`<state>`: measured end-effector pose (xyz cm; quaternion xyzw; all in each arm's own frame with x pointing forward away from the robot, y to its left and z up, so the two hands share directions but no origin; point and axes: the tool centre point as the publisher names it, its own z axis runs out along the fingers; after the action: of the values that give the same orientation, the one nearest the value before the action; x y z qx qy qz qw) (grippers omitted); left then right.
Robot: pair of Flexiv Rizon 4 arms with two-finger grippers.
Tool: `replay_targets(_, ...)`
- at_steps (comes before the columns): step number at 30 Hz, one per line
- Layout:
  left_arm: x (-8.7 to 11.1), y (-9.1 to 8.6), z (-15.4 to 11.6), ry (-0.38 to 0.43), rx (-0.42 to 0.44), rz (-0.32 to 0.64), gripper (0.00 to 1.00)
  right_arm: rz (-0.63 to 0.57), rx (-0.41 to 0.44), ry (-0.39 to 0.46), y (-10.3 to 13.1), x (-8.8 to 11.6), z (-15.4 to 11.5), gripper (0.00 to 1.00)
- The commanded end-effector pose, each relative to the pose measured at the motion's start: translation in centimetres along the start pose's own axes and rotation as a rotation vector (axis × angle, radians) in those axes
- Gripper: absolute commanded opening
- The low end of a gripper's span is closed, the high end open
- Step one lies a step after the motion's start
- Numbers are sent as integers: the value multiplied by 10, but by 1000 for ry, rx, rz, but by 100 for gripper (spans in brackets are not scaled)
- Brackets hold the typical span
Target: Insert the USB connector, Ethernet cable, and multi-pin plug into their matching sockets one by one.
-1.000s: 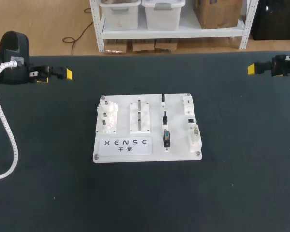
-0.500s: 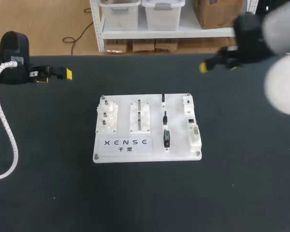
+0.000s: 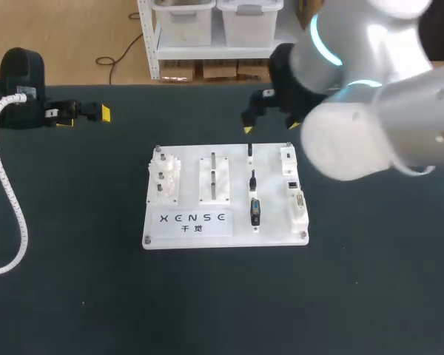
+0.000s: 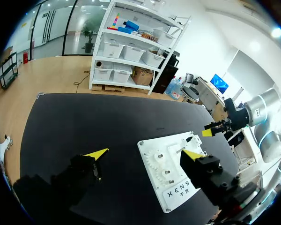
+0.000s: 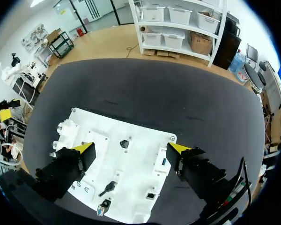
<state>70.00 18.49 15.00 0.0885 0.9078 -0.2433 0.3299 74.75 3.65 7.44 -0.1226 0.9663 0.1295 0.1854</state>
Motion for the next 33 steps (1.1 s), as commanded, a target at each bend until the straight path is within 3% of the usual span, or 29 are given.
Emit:
replay_targets(1,0,0,0,0,0,0,100,13,155,10,8,-2,28,100)
replay_targets(12,0,0,0,0,0,0,100,37,169,70,26,1,57,100)
replay_targets(22,0,0,0,0,0,0,100,147,138,98,18,5,63,100)
replay_targets(23,0,0,0,0,0,0,100,147,121,126,18,6,63,100)
replay_targets(33,0,0,0,0,0,0,100,147,121,126,18,6,63,100)
